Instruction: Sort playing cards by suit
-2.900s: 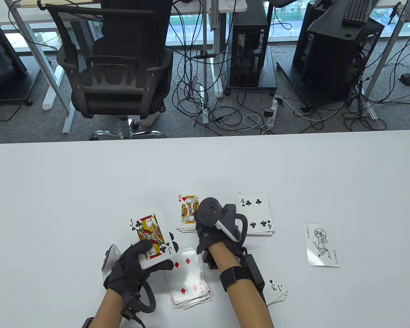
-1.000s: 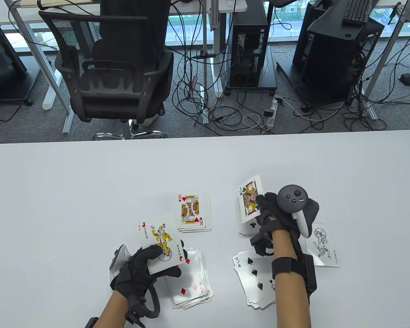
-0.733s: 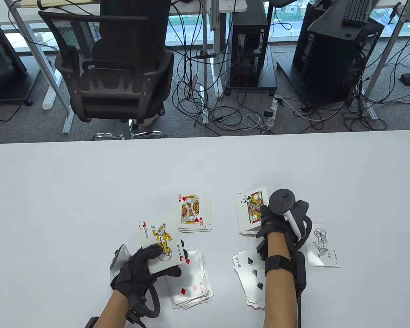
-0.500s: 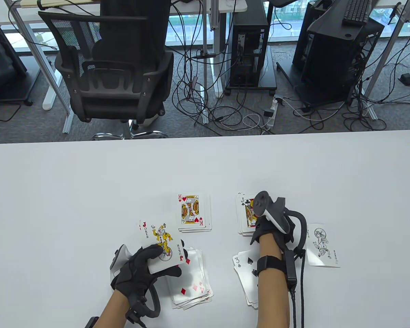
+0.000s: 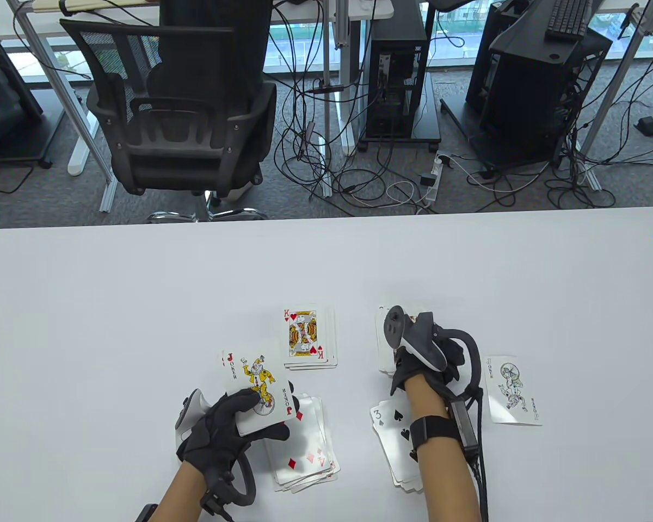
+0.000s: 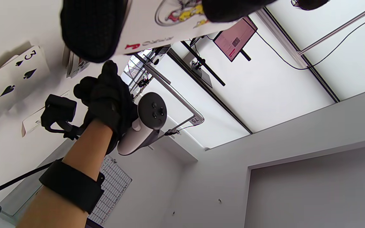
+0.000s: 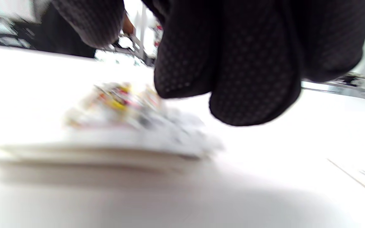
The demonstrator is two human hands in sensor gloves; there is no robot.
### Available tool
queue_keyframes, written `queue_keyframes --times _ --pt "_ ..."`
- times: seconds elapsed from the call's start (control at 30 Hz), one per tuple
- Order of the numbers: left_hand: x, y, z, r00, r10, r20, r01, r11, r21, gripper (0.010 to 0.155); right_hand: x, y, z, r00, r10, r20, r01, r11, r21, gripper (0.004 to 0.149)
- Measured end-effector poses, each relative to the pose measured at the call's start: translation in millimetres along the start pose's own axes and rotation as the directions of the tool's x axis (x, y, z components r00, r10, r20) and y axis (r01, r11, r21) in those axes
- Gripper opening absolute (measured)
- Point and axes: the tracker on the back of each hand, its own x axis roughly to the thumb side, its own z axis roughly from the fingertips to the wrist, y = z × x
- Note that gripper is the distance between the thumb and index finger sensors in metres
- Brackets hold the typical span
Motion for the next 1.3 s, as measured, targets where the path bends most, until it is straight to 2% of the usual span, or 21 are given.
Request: queue_keyframes --times 0.07,0.13,0.17,0.23,0.3,0.37,0.53,0.7,0.77,0.97,1.2,1.3 --pt "-1 0 0 1.0 0.003 -0.002 -0.003 1.0 0.002 0.05 13 -10 12 0.986 -0.119 0.12 0.125 0.991 -0.041 0.061" --pt "0 0 0 1.0 0.001 -0.003 -0.001 1.0 0.001 0.05 28 -16 25 0.934 -0.251 0.256 0.272 0.961 -0.048 0.06" --pt "-1 0 0 1.0 0.0 -0.003 0.0 1.0 0.002 0.05 38 -19 35 0.882 -0.345 0.321 0.378 0.925 -0.045 0.06" --pt "-1 0 0 1.0 -0.001 -0.003 0.001 1.0 0.003 0.05 58 -21 54 0.74 -0.506 0.444 0.55 0.834 0.034 0.062" --pt "-1 0 0 1.0 -0.001 -0.004 0.001 1.0 0.004 0.05 76 -20 71 0.645 -0.583 0.494 0.619 0.777 0.11 0.066" --pt "-1 0 0 1.0 -0.001 -0.005 0.002 1.0 0.003 0.05 92 -18 86 0.596 -0.592 0.543 0.615 0.771 0.166 0.075" --pt "-1 0 0 1.0 -0.003 -0.004 0.003 1.0 -0.002 0.05 116 -15 104 0.595 -0.518 0.615 0.524 0.83 0.191 0.094" --pt "-2 -1 0 1.0 -0.005 -0.007 0.004 1.0 -0.014 0.05 119 -8 101 0.603 -0.543 0.585 0.526 0.821 0.22 0.093" --pt "-2 0 0 1.0 -0.026 -0.015 0.026 1.0 -0.008 0.05 116 -6 98 0.592 -0.574 0.565 0.55 0.801 0.238 0.092" --pt "-3 0 0 1.0 -0.025 -0.014 0.025 1.0 -0.016 0.05 103 -4 91 0.544 -0.679 0.493 0.661 0.709 0.246 0.082" --pt "-4 0 0 0.999 -0.026 -0.021 0.025 0.999 -0.022 0.05 91 -7 91 0.492 -0.722 0.486 0.751 0.635 0.182 0.049" --pt "-4 -1 -1 0.999 -0.022 -0.023 0.021 0.999 -0.032 0.049 86 -11 92 0.488 -0.719 0.495 0.762 0.628 0.161 0.044"
